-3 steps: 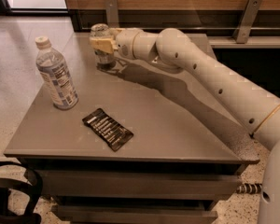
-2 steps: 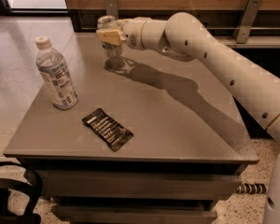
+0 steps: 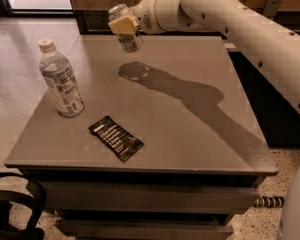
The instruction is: Knock 7up can over
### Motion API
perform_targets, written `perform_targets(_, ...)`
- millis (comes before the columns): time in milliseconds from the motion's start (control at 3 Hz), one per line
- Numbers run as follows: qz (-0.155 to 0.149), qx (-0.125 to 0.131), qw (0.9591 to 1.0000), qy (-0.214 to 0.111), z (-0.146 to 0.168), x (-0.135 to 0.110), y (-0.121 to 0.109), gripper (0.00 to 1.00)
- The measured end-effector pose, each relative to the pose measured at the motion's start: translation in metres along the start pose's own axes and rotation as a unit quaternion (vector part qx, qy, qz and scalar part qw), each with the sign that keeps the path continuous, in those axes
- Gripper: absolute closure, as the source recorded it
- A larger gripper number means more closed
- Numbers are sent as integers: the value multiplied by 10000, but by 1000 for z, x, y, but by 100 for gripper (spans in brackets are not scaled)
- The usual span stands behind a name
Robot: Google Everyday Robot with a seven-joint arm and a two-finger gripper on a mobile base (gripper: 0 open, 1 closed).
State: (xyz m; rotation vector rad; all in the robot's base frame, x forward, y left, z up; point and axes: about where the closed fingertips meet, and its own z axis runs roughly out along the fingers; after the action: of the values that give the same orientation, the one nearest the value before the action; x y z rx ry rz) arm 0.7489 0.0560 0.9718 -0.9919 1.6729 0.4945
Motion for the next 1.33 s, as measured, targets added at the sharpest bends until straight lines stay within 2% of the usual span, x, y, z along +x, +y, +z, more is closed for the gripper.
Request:
perform_targets(333,-357,236,9955,848,-4,-2,-9,100)
perform_targets(667,-502,280,9902,1272,1,3,-11,100)
perform_targets(1000,-464,256,9860,1582,11,21,-7,100)
perform_targets(1333,-359,22,9836,1766,27,40,2,100)
